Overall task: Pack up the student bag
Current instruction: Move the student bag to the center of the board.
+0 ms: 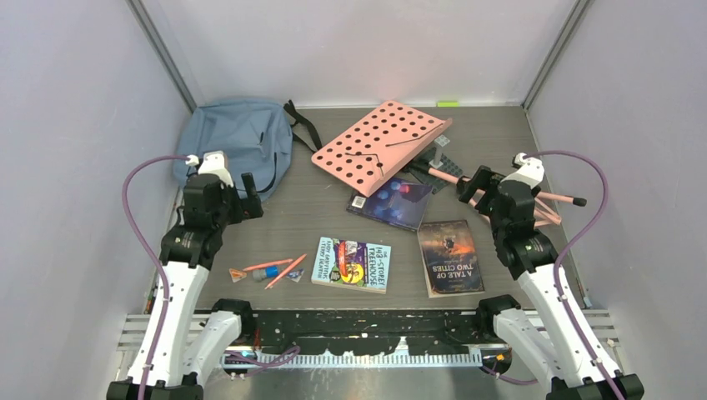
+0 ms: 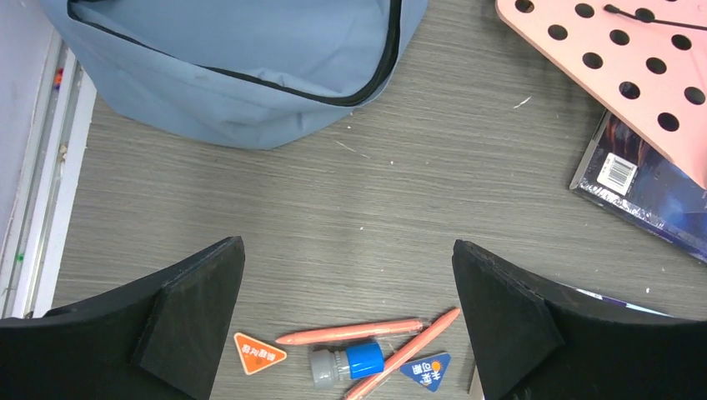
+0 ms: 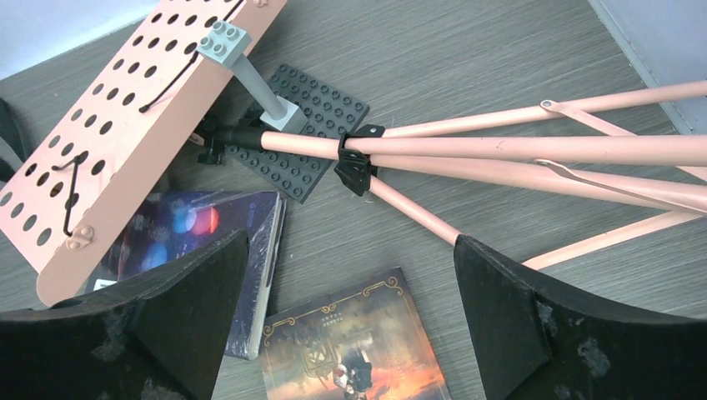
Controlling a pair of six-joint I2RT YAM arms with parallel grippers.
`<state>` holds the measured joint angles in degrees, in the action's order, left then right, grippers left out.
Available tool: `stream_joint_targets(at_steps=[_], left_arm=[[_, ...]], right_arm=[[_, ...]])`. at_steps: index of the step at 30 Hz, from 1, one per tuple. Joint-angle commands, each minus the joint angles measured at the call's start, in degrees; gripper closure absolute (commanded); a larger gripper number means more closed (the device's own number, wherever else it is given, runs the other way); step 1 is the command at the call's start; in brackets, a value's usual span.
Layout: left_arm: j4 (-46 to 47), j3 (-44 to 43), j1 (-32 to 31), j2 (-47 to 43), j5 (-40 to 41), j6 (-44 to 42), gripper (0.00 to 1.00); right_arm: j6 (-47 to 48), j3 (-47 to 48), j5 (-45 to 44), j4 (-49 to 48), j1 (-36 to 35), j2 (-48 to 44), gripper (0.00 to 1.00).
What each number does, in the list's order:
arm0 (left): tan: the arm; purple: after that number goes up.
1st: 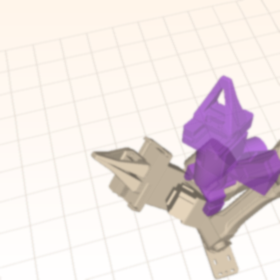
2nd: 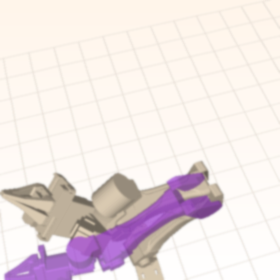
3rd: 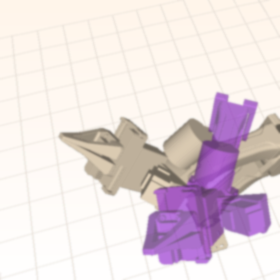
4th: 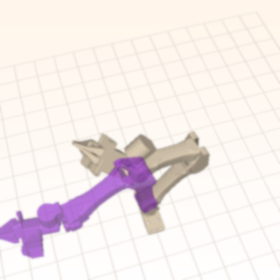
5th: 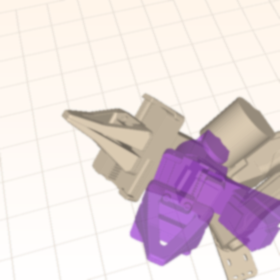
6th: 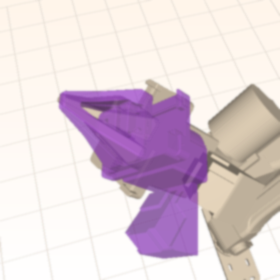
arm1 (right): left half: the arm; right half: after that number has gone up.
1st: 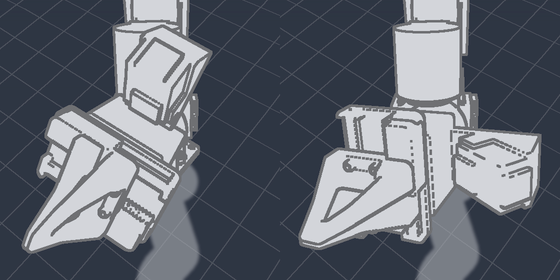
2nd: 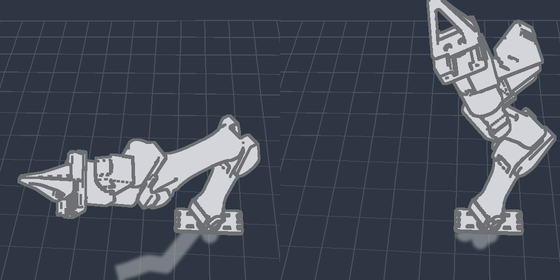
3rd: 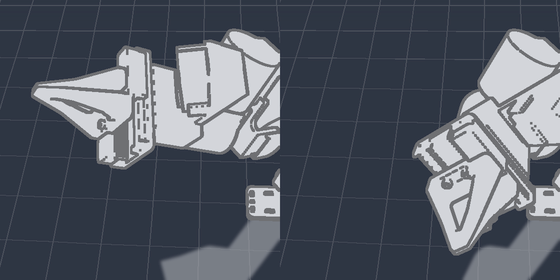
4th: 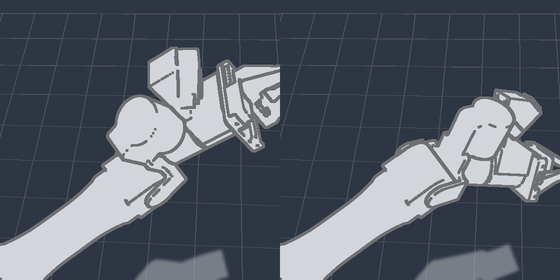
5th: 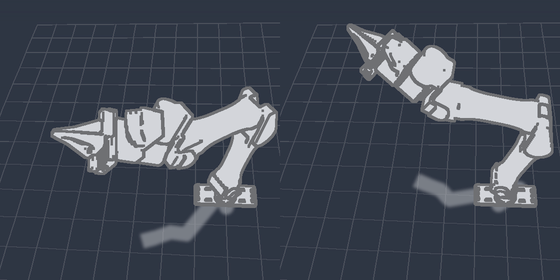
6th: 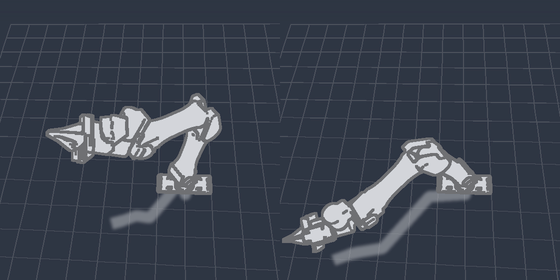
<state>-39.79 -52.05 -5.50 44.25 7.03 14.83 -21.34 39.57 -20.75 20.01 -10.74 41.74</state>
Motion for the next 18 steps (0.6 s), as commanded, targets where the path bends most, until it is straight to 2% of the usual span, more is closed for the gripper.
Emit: stream_joint_targets(at_steps=[1, 5, 12, 18], left_arm=[[-0.5, -2.05, 0.31, 1.72, 0.47, 1.28, 0.02], [-0.92, -2.23, 0.24, 2.67, 2.38, 0.42, 0.01], [0.68, 0.11, 0.23, 2.42, -1.27, -3.28, 0.01], [1.32, -0.97, 0.1, 6.32, -2.8, -5.5, 0.01]], right_arm=[[-0.18, -0.06, -1.85, -1.37, 0.2, -2.3, 0.0], [-0.25, -1.33, -2.29, -3.11, 0.2, -3.15, 0.0], [-0.24, -0.97, 0.5, -3.35, 0.2, -3.91, 0.0], [-0.01, -0.19, 4.72, -3.26, 0.2, -2.47, 0.0]])
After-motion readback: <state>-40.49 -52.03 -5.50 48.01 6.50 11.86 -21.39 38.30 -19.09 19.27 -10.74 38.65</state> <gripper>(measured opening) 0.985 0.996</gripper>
